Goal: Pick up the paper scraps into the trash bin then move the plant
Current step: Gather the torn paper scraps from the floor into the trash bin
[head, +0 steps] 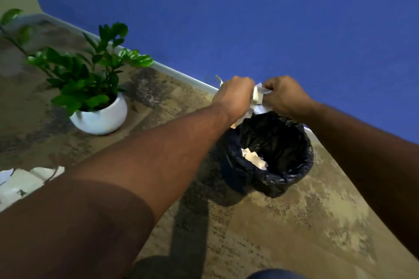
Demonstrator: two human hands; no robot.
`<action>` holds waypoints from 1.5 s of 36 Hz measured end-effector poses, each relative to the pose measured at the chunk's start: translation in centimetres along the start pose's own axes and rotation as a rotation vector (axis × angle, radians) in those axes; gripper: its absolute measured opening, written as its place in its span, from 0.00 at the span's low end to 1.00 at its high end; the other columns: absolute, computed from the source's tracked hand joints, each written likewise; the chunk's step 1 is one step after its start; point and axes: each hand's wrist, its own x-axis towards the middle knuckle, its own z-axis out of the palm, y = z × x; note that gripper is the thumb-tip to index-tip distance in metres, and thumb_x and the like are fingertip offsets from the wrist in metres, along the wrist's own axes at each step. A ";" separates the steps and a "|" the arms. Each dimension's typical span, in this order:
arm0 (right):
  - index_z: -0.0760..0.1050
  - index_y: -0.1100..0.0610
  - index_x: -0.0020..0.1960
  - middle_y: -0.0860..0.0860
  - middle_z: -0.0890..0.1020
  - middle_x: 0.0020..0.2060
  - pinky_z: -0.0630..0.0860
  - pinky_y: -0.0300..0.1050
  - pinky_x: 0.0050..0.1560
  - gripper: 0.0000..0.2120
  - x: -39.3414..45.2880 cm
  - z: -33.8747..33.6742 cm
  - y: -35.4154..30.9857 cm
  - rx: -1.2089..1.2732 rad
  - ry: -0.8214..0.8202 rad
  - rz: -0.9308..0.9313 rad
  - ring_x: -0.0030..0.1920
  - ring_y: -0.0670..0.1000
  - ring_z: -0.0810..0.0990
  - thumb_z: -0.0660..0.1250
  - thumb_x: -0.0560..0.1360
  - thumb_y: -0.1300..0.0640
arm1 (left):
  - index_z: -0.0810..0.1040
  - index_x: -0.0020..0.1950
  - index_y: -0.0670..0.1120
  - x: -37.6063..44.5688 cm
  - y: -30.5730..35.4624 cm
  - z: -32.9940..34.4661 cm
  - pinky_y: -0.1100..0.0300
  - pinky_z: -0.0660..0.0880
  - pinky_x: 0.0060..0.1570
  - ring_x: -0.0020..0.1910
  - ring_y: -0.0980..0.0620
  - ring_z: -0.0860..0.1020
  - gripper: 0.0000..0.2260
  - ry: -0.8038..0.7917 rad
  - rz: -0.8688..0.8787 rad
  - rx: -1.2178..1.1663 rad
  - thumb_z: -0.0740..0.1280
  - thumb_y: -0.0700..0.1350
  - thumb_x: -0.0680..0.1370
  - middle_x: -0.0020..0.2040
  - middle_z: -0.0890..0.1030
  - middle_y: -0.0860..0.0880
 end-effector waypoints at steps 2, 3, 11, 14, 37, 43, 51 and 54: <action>0.67 0.55 0.28 0.47 0.69 0.24 0.61 0.40 0.26 0.16 -0.5 -0.6 1.6 -0.006 0.013 0.022 0.26 0.47 0.65 0.68 0.72 0.58 | 0.72 0.40 0.47 -0.2 1.4 1.1 0.53 0.67 0.36 0.43 0.39 0.79 0.07 0.012 0.019 -0.037 0.63 0.34 0.72 0.39 0.77 0.45; 0.67 0.55 0.29 0.48 0.69 0.24 0.61 0.40 0.27 0.15 -0.7 -0.8 2.3 -0.006 0.011 0.034 0.26 0.47 0.65 0.68 0.72 0.59 | 0.73 0.41 0.46 -0.3 2.1 1.6 0.53 0.67 0.36 0.43 0.39 0.79 0.06 0.019 0.026 -0.053 0.63 0.35 0.72 0.40 0.78 0.44; 0.77 0.65 0.42 0.64 0.80 0.38 0.67 0.44 0.34 0.09 -1.9 0.1 6.5 -0.098 -0.061 0.096 0.34 0.55 0.72 0.65 0.75 0.59 | 0.78 0.50 0.43 -1.6 4.5 4.9 0.51 0.75 0.41 0.47 0.41 0.81 0.10 -0.073 0.066 -0.091 0.74 0.38 0.71 0.47 0.82 0.42; 0.78 0.65 0.45 0.62 0.82 0.40 0.71 0.46 0.36 0.08 -1.8 0.9 7.7 -0.166 -0.089 0.102 0.40 0.60 0.79 0.66 0.75 0.59 | 0.76 0.54 0.43 -1.9 4.7 5.9 0.52 0.74 0.43 0.49 0.43 0.79 0.15 -0.104 0.066 -0.142 0.76 0.39 0.71 0.50 0.79 0.43; 0.78 0.53 0.58 0.60 0.82 0.52 0.75 0.48 0.46 0.18 -0.5 5.5 3.3 -0.288 -0.039 0.001 0.50 0.63 0.80 0.64 0.70 0.63 | 0.70 0.67 0.48 -4.1 -3.0 2.8 0.47 0.70 0.65 0.67 0.43 0.70 0.28 -0.149 0.066 0.015 0.74 0.55 0.71 0.65 0.73 0.46; 0.74 0.58 0.66 0.62 0.78 0.62 0.76 0.53 0.55 0.20 1.4 9.8 -3.9 -0.337 -0.106 -0.174 0.59 0.63 0.77 0.65 0.74 0.60 | 0.69 0.69 0.46 -6.6 -10.5 -0.5 0.48 0.70 0.66 0.68 0.42 0.70 0.27 -0.185 0.005 0.056 0.71 0.53 0.74 0.67 0.72 0.44; 0.72 0.55 0.66 0.57 0.79 0.60 0.77 0.51 0.57 0.20 1.9 17.0 -15.0 -0.419 -0.330 -0.361 0.58 0.58 0.78 0.65 0.75 0.56 | 0.66 0.73 0.45 -13.4 -21.4 -5.1 0.52 0.66 0.68 0.70 0.42 0.69 0.29 -0.242 -0.109 0.147 0.70 0.52 0.76 0.71 0.69 0.41; 0.70 0.52 0.69 0.54 0.79 0.60 0.75 0.43 0.50 0.23 1.3 20.2 -18.6 -0.426 -0.415 -0.441 0.56 0.54 0.78 0.66 0.75 0.59 | 0.68 0.71 0.46 -16.5 -25.4 -5.9 0.49 0.71 0.63 0.66 0.41 0.72 0.26 -0.243 -0.214 0.164 0.70 0.51 0.75 0.68 0.72 0.42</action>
